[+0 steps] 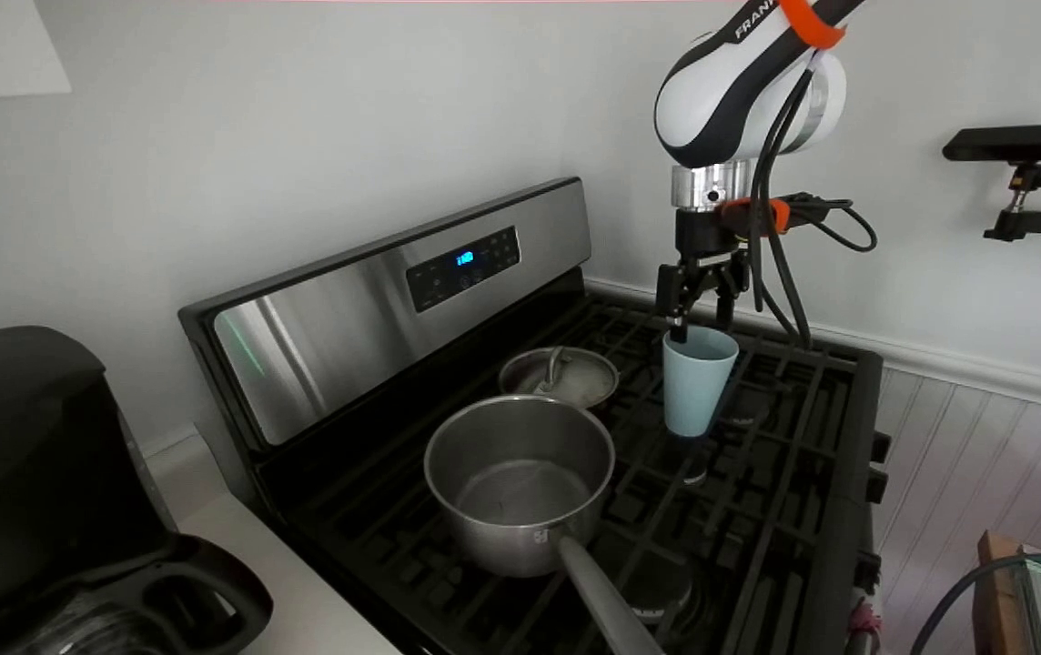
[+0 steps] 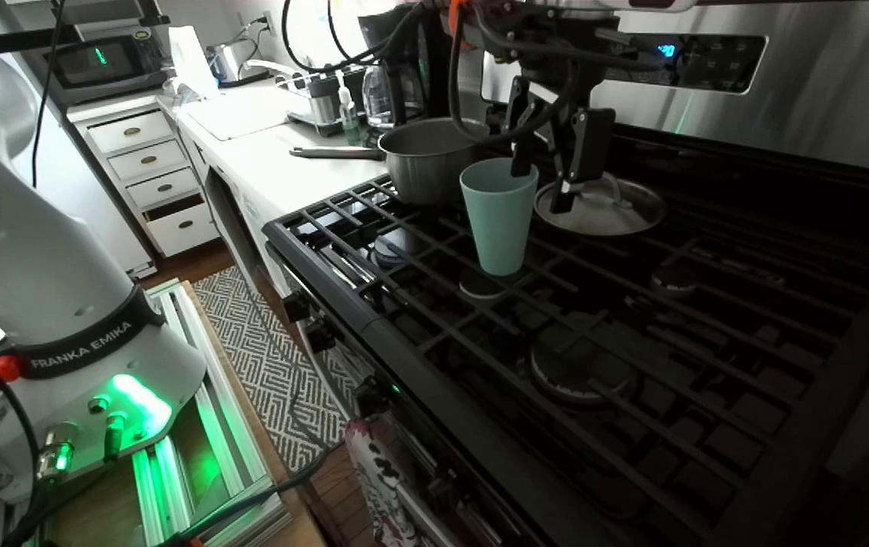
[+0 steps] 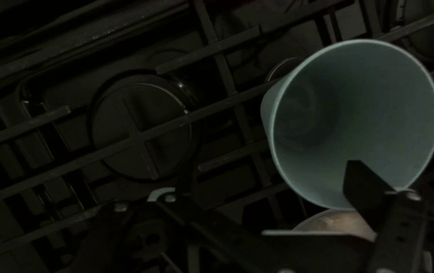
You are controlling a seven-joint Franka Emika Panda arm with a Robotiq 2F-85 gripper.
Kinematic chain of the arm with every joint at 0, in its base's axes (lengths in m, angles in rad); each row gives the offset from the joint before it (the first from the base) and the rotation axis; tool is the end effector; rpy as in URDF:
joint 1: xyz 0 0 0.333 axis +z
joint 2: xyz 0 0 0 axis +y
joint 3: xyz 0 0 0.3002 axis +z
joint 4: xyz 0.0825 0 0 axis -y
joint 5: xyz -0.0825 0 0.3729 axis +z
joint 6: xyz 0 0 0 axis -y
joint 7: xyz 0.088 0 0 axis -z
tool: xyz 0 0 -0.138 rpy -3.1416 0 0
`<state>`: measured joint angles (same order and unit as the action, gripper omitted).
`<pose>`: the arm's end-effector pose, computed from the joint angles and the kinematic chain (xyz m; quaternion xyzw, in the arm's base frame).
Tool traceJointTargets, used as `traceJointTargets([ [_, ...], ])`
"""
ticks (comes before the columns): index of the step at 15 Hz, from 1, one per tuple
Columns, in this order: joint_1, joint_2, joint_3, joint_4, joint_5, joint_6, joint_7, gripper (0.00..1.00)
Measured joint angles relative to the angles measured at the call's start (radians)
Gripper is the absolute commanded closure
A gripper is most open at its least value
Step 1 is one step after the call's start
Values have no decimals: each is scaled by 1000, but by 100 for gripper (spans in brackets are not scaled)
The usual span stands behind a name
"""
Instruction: Remove the lid from the pot, put it on the stove and then pour the contents of the cup on the stove into the pot
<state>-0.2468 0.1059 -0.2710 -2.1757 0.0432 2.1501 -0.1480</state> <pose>0.4527 -0.2549 0.2956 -0.9785 0.1964 0.0591 0.0237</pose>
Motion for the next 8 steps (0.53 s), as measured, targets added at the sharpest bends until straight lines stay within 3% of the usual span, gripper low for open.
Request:
traceJointTargets([
  [8,0,26,4,0,0,1,-26,80],
])
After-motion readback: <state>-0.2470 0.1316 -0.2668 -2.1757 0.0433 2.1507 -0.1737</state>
